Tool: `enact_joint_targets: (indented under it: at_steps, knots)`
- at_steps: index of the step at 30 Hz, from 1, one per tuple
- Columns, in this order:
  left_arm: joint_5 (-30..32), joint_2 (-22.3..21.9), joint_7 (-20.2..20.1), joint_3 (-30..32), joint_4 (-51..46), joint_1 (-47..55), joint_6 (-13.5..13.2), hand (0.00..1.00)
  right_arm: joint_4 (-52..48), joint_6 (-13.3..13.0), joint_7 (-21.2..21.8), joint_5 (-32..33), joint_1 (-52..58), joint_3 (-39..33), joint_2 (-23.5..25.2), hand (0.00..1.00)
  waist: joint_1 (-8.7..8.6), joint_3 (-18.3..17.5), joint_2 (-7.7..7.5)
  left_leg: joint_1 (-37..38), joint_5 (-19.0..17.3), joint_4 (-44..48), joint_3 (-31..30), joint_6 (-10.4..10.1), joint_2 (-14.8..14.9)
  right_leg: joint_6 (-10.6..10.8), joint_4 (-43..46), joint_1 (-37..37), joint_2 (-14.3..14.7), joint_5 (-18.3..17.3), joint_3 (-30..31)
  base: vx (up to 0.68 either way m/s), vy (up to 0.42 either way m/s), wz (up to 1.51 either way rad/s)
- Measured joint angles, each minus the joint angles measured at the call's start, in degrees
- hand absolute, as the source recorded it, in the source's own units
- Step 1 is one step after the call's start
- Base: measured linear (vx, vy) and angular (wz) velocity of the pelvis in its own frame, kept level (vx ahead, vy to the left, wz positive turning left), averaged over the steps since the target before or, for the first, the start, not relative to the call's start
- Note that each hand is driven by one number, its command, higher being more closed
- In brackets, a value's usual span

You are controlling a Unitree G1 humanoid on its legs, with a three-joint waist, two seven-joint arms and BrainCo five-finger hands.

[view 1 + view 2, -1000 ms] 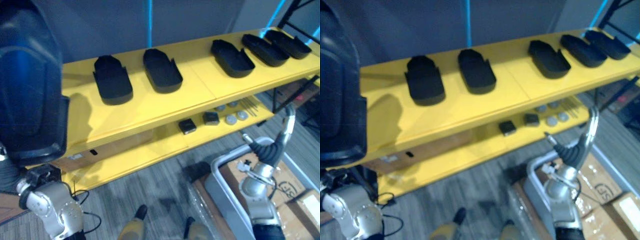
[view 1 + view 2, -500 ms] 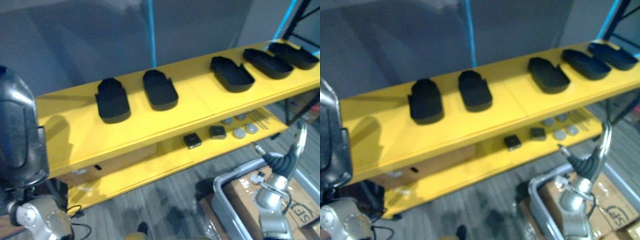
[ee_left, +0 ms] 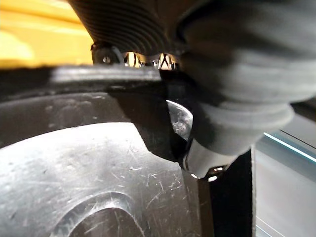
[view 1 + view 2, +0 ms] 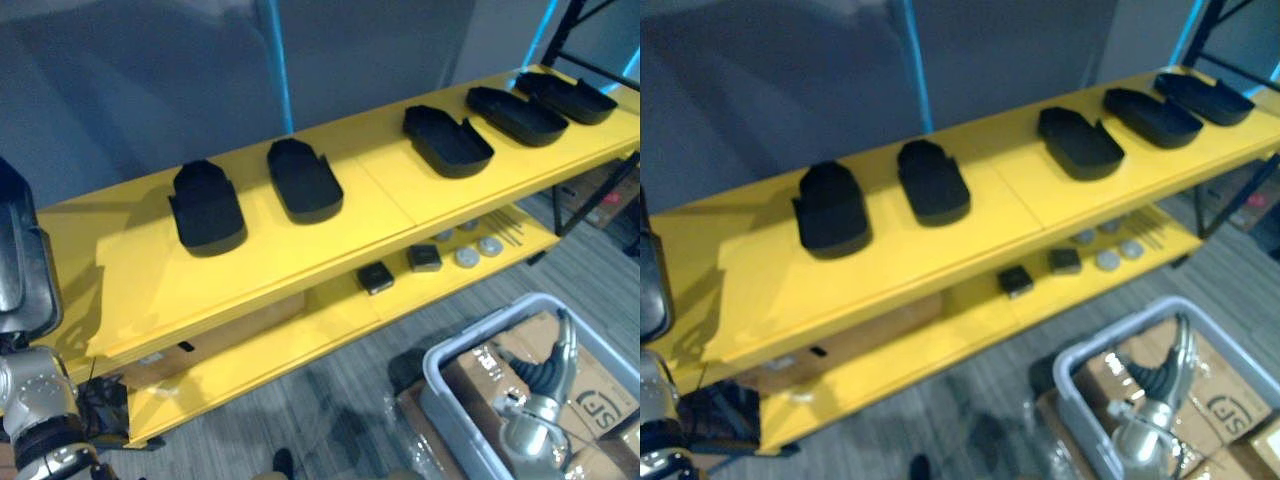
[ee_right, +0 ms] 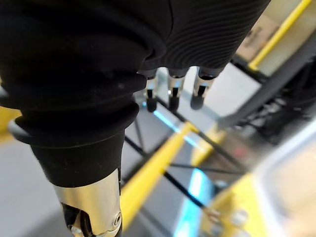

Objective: Walk over and take plastic housings, then place them on the shelf

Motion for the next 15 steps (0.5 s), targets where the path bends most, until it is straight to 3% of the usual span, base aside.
enact_joint_targets:
  at_steps: [4,8,15]
  knots:
    - [-2.7,1.8,1.0,-2.5,2.4,-2.0,3.8,1.00,2.1,1.6,0.0,2.0,1.0,1.2,0.9,0.00,-0.05,1.6,-1.04,-0.1,-0.3,0.8,0.9,-0.4,0.4,-0.1,-0.5,0.0,0.7,0.1,1.0,-0.01,0.002,-0.11]
    - [-2.7,3.1,3.2,-3.8,3.8,-5.5,4.5,1.00,3.3,2.6,-0.1,5.7,1.9,1.2,1.9,0.00,0.00,2.6,-1.40,-2.4,-0.5,1.9,1.1,-0.6,1.0,-0.5,-0.9,-2.0,1.5,0.9,1.6,-0.05,-0.008,-0.06]
    - [-2.2,6.1,5.7,-3.9,7.0,-10.9,5.0,1.00,4.4,2.9,-0.2,5.7,1.8,1.2,3.4,0.00,-0.08,5.7,-1.67,-4.1,-1.0,4.1,1.8,-0.8,2.4,-1.1,-3.7,-2.1,3.1,3.4,2.8,-0.03,-0.003,-0.10]
